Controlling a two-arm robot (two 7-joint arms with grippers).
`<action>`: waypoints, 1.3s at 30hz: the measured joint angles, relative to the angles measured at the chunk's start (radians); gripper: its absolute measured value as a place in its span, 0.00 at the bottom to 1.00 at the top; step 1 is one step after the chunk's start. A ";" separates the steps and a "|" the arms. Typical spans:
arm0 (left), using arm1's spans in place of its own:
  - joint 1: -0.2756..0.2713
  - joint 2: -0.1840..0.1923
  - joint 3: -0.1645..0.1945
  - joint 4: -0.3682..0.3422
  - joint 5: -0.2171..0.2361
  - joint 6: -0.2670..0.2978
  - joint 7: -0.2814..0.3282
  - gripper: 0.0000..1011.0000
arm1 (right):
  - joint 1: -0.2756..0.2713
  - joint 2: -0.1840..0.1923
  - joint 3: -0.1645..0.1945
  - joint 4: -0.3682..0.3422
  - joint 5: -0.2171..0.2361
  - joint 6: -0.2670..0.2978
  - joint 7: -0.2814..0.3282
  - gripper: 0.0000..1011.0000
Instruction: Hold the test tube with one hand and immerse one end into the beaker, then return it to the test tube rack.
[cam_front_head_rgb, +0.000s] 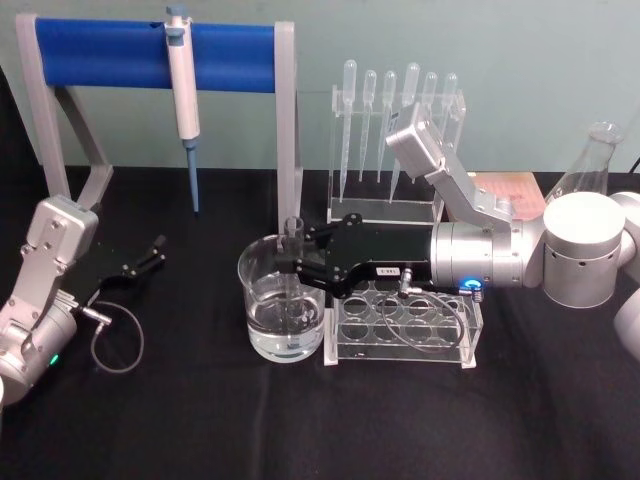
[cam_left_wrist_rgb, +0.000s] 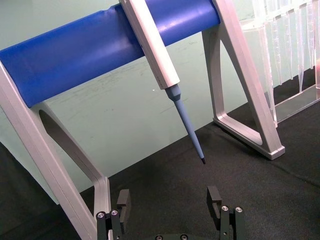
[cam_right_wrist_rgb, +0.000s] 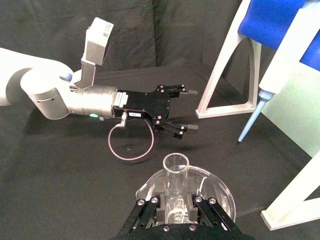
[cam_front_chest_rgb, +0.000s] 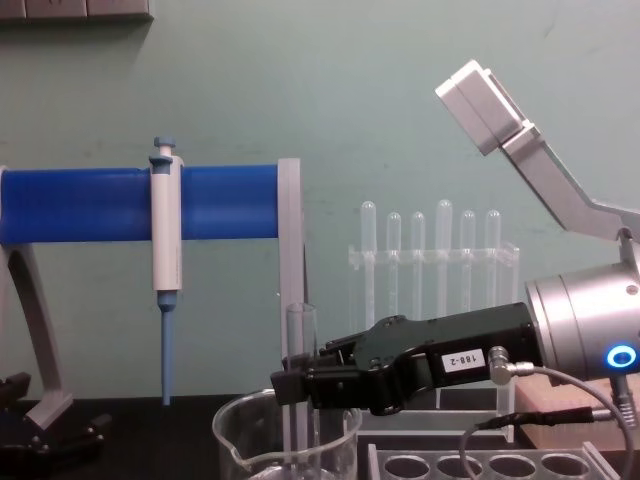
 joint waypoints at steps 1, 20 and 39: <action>0.000 0.000 0.000 0.000 0.000 0.000 0.000 0.99 | 0.000 0.000 0.000 0.000 0.000 0.000 0.000 0.23; 0.000 0.000 0.000 0.000 0.000 0.000 0.000 0.99 | 0.000 0.000 0.000 0.000 0.000 0.000 0.000 0.23; 0.000 0.000 0.000 0.000 0.000 0.000 0.000 0.99 | 0.000 0.000 0.000 0.000 0.000 0.000 0.000 0.23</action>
